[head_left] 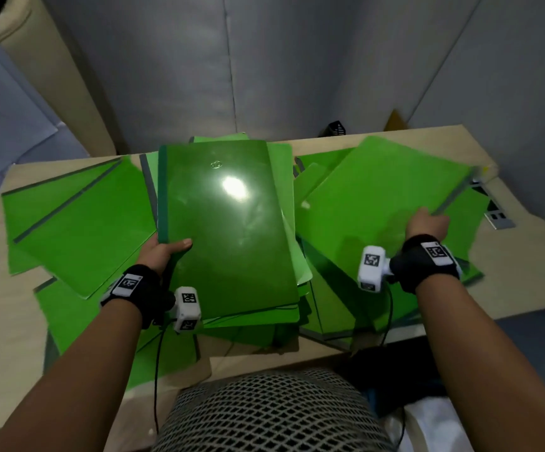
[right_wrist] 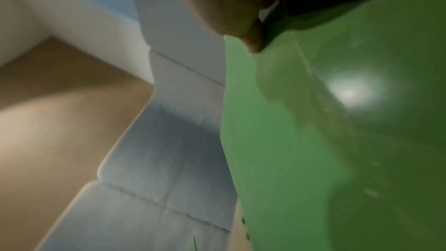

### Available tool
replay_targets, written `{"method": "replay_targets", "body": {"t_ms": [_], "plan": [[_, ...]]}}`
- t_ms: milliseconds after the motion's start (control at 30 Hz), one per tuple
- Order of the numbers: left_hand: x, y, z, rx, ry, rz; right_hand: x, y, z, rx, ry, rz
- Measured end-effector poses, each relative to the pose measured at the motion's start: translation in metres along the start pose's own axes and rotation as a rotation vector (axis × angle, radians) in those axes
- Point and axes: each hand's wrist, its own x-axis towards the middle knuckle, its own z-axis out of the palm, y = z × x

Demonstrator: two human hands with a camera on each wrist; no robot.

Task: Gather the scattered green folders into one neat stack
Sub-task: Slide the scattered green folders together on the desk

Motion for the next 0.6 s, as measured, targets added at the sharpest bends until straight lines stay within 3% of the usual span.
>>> {"method": "replay_targets", "body": {"t_ms": [33,133,233,433,600], "plan": [[0.0,0.001,0.003,0.006,0.003,0.007,0.001,0.0,-0.003,-0.079,0.006,-0.009],[0.002,0.002,0.015,0.008,0.064,0.031,-0.019,0.014,-0.021,-0.472,-0.254,-0.026],[0.006,0.0,0.031,0.014,0.12,0.063,-0.039,0.035,-0.03,-0.825,-0.378,-0.115],[0.007,-0.007,0.051,0.107,0.123,-0.017,-0.024,0.038,-0.025,-0.907,-0.428,-0.126],[0.016,-0.011,0.051,0.094,0.119,-0.051,0.021,0.046,-0.016,-1.143,-0.413,-0.363]]}}
